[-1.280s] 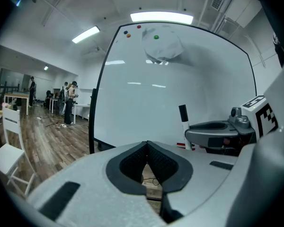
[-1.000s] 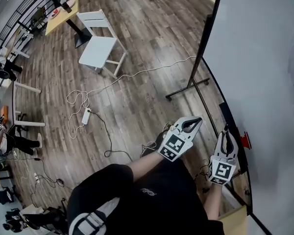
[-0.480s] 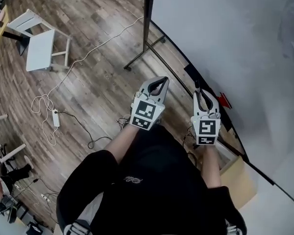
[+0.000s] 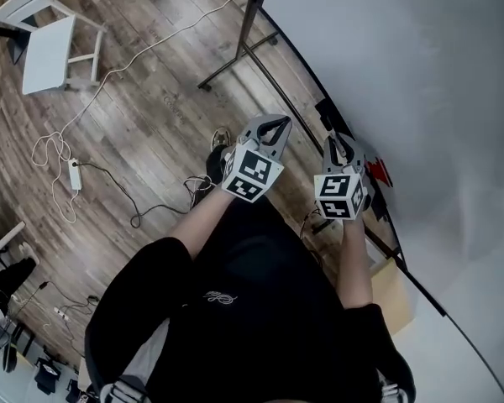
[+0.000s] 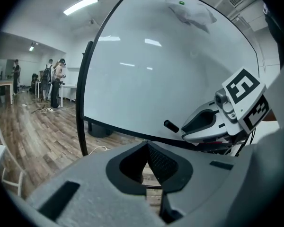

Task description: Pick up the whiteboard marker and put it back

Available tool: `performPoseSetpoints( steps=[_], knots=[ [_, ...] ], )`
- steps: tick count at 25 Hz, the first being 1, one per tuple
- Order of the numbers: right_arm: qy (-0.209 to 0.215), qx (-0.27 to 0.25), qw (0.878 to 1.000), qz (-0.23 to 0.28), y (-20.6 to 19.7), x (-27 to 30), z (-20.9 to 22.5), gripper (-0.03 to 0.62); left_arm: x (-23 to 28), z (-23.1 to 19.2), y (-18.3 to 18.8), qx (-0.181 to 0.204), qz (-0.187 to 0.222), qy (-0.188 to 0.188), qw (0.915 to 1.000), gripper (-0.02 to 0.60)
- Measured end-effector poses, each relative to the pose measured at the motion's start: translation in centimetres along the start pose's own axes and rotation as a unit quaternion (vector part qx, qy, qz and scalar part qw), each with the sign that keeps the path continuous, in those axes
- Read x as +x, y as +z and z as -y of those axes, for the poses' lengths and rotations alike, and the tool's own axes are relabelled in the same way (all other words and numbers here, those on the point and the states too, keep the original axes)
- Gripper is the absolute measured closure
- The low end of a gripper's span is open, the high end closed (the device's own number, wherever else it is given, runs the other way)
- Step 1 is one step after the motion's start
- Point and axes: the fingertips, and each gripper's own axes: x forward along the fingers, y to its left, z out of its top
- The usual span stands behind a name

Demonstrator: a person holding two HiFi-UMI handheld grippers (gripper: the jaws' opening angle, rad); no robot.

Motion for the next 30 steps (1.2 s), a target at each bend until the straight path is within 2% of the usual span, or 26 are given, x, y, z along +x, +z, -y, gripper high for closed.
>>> performPoseSetpoints(
  steps=[8, 17, 22, 30],
  knots=[
    [-0.003, -0.022, 0.998, -0.061, -1.7, 3.8, 0.3, 0.540, 1.2, -2.0, -1.4, 0.005, -0.019, 0.004, 0.9998, 0.575],
    [-0.004, -0.033, 0.995, -0.094, -3.3, 5.9, 0.3, 0.540, 3.4, -3.1, -2.1, -0.002, -0.033, -0.005, 0.9994, 0.575],
    [0.000, -0.025, 0.995, -0.096, -3.5, 6.3, 0.3, 0.540, 4.6, -3.1, -2.0, 0.009, -0.040, -0.010, 0.9991, 0.575],
    [0.004, -0.022, 0.995, -0.095, -3.2, 5.9, 0.1, 0.540, 5.1, -1.8, -2.2, 0.004, -0.046, -0.029, 0.9985, 0.575]
  ],
)
